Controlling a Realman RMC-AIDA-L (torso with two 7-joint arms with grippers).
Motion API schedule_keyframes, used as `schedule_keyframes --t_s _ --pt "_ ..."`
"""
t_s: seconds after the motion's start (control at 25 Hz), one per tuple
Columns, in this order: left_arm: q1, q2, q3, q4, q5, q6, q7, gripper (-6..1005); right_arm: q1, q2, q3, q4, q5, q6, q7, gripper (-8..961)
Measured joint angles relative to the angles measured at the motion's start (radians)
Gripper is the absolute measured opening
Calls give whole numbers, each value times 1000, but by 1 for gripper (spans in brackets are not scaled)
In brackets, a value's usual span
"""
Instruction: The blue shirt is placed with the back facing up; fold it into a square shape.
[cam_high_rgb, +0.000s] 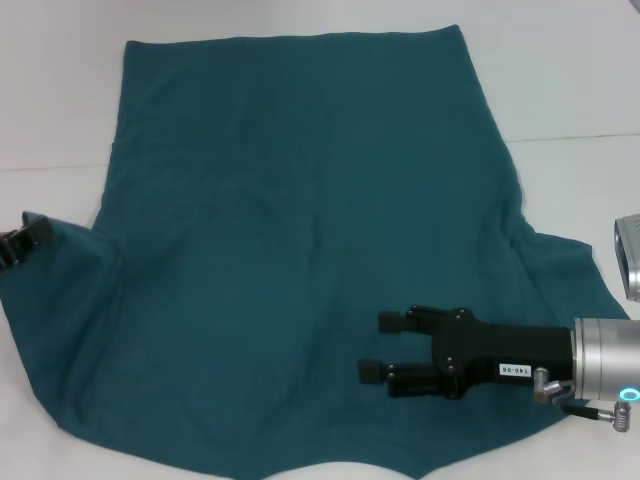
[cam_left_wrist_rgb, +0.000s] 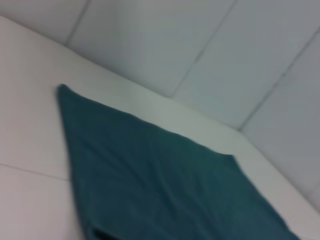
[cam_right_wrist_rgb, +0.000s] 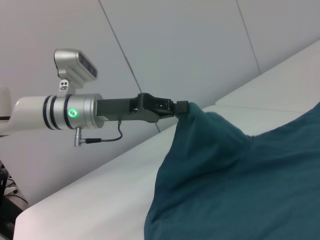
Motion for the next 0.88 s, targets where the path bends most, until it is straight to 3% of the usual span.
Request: schedule_keyframes --t_s 0.24,0.88 --pt "-3 -5 0 -11 -4 37 -28 54 -1 0 -1 3 0 0 -1 940" --pt "-32 -45 13 -114 -46 36 -1 78 -3 0 -3 15 0 1 -3 941"
